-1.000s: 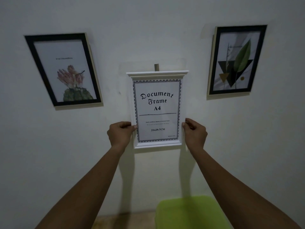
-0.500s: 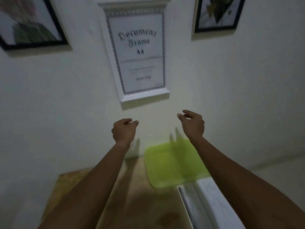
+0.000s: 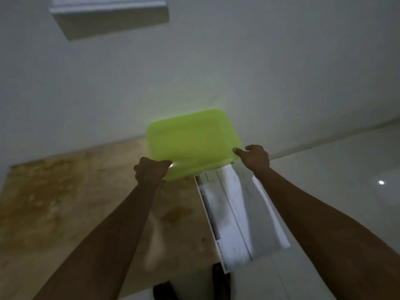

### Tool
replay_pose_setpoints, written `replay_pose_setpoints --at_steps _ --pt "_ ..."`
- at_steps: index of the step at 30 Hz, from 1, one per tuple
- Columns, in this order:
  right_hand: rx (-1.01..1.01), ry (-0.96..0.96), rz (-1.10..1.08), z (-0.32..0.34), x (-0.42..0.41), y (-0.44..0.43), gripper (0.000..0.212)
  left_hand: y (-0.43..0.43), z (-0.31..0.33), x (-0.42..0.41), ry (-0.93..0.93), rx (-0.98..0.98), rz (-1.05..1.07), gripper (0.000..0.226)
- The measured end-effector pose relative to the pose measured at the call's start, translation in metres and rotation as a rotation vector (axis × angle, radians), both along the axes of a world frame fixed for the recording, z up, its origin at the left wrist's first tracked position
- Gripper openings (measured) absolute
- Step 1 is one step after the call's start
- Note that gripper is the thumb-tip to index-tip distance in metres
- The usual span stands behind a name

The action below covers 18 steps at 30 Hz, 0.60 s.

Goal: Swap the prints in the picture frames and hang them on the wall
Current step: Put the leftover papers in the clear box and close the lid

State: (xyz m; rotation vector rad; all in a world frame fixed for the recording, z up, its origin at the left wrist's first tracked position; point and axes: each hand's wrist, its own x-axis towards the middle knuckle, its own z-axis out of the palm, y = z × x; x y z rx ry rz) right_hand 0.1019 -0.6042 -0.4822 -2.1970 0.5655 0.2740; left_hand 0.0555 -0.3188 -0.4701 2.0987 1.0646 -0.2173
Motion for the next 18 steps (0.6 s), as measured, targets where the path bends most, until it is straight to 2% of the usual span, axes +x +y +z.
replay_pose_setpoints --at_steps 1,4,6,13,18 --pt "-0.005 0.004 0.024 -0.006 0.007 -0.004 0.073 -0.003 -0.006 0.0 0.006 0.023 0.035 0.085" --pt "-0.014 -0.026 0.05 -0.018 0.03 -0.011 0.046 -0.012 -0.016 0.001 -0.001 0.068 0.123 0.082" --pt "-0.02 -0.021 0.061 -0.024 0.042 -0.013 0.058 -0.012 -0.018 0.002 -0.001 0.091 0.171 0.084" --pt "-0.129 -0.025 0.048 -0.021 0.045 -0.003 0.061 0.006 -0.029 0.007 0.038 0.046 0.255 0.097" --pt "-0.221 -0.036 0.067 -0.008 0.047 0.002 0.058 -0.002 -0.006 0.008 0.06 -0.009 0.269 0.076"
